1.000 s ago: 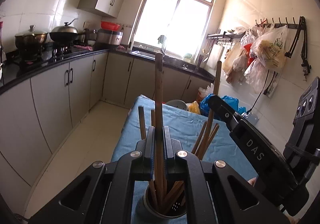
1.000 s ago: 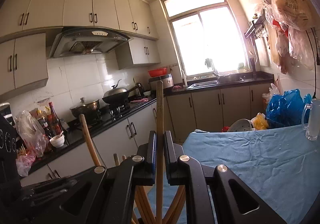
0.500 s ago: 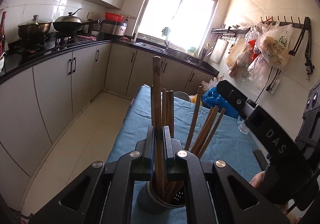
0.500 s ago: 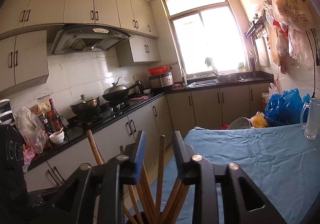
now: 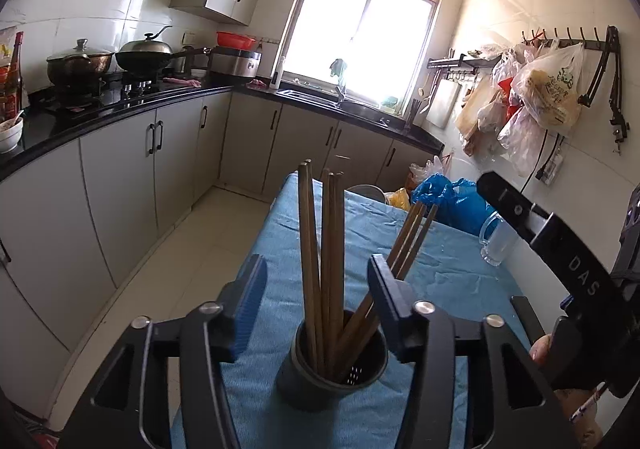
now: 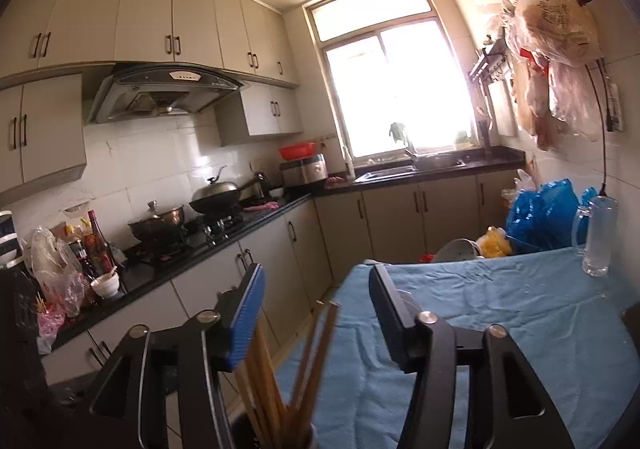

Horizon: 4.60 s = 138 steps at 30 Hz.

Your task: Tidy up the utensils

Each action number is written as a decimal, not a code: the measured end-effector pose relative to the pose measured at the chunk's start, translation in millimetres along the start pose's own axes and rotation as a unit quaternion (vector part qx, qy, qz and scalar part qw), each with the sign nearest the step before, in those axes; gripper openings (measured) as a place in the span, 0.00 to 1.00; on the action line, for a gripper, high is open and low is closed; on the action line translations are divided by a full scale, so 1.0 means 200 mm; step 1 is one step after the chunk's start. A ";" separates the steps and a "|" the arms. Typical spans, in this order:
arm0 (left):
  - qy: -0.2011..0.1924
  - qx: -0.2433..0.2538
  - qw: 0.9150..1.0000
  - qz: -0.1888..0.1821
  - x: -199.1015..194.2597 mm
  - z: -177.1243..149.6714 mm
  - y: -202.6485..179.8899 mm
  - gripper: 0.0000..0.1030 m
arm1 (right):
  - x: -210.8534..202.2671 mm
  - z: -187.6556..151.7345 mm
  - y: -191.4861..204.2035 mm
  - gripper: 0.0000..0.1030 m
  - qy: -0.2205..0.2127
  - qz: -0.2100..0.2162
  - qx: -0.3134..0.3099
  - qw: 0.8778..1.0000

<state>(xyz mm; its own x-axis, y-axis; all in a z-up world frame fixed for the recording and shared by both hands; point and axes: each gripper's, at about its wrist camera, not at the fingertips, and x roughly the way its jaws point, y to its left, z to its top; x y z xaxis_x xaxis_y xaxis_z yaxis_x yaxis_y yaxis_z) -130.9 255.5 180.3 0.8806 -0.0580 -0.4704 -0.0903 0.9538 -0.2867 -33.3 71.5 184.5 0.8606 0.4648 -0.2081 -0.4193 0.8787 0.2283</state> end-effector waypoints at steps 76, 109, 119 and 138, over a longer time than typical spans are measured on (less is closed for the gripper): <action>0.024 0.048 0.978 0.204 -0.09 -0.50 -0.11 1.00 | -0.29 -0.55 -0.26 0.76 0.149 -0.086 0.000 0.985; 0.040 0.050 0.979 0.195 -0.05 -0.52 -0.11 1.00 | -0.30 -0.56 -0.25 0.77 0.140 -0.093 -0.012 0.986; 0.016 0.046 0.979 0.199 -0.11 -0.52 -0.13 1.00 | -0.35 -0.54 -0.23 0.78 0.110 -0.102 -0.016 0.989; 0.012 0.044 0.980 0.195 -0.12 -0.52 -0.12 1.00 | -0.36 -0.54 -0.19 0.80 0.101 -0.103 -0.031 0.989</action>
<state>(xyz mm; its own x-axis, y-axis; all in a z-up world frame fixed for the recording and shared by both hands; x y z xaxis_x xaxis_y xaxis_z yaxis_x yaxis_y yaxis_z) -197.9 203.6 111.7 0.7761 0.3097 -0.5494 -0.3759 0.9266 -0.0086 -110.4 16.3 87.0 0.8570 0.2824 -0.4311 -0.2636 0.9590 0.1041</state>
